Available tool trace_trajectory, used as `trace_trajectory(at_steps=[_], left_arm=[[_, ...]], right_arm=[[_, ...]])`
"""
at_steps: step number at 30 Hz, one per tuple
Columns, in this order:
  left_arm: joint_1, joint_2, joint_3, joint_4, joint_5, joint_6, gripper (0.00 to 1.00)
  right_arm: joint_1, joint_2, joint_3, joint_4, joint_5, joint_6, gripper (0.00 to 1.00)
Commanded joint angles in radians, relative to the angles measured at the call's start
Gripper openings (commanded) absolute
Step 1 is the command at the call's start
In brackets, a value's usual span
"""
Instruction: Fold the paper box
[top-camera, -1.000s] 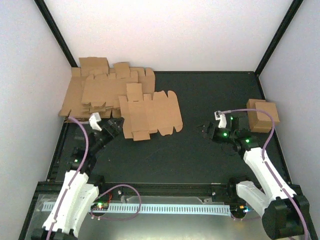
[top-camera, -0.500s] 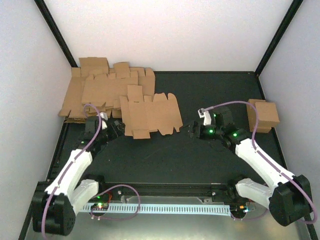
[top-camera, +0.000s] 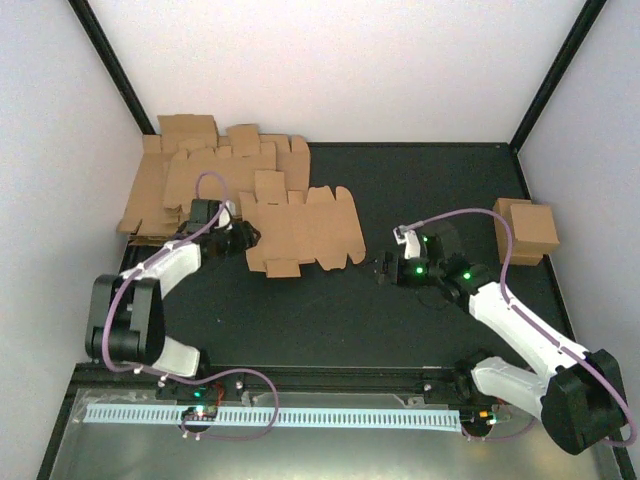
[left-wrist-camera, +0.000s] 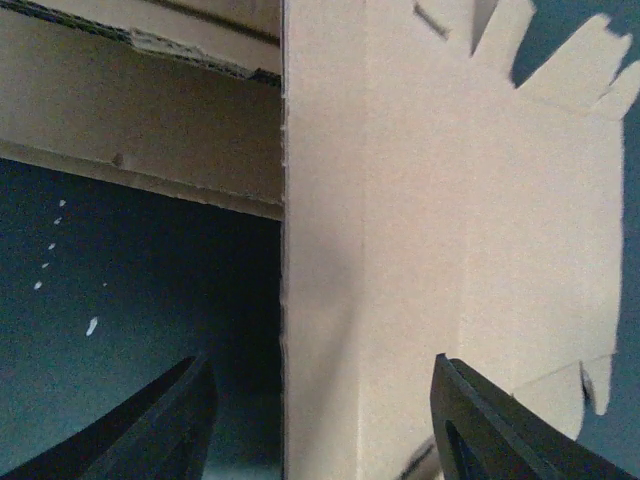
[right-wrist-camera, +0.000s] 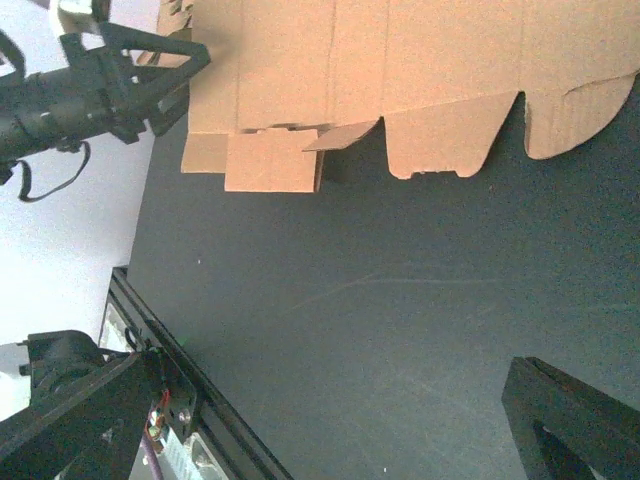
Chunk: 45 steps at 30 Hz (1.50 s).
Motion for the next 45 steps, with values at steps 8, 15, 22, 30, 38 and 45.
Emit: trace_trajectory(at_steps=[8, 15, 22, 30, 38, 45], left_arm=[[0.006, 0.157, 0.100, 0.082, 0.167, 0.047, 0.20], [-0.015, -0.034, -0.038, 0.243, 0.360, 0.027, 0.02], [-0.096, -0.377, -0.195, 0.391, 0.419, 0.065, 0.02], [-0.186, -0.635, -0.274, 0.402, 0.463, 0.150, 0.01], [-0.229, -0.677, -0.287, 0.497, 0.538, 0.071, 0.01], [-0.250, -0.667, -0.284, 0.547, 0.534, 0.034, 0.01]], right_arm=[[0.032, 0.004, 0.002, 0.033, -0.011, 0.000, 1.00], [0.157, 0.055, 0.028, 0.114, -0.023, 0.007, 1.00], [0.281, 0.102, 0.074, 0.208, 0.018, -0.033, 0.99], [0.323, 0.107, 0.120, 0.273, -0.003, -0.128, 0.99], [0.364, 0.128, 0.150, 0.322, 0.005, -0.173, 0.99], [0.419, 0.170, 0.186, 0.309, 0.000, -0.209, 0.98]])
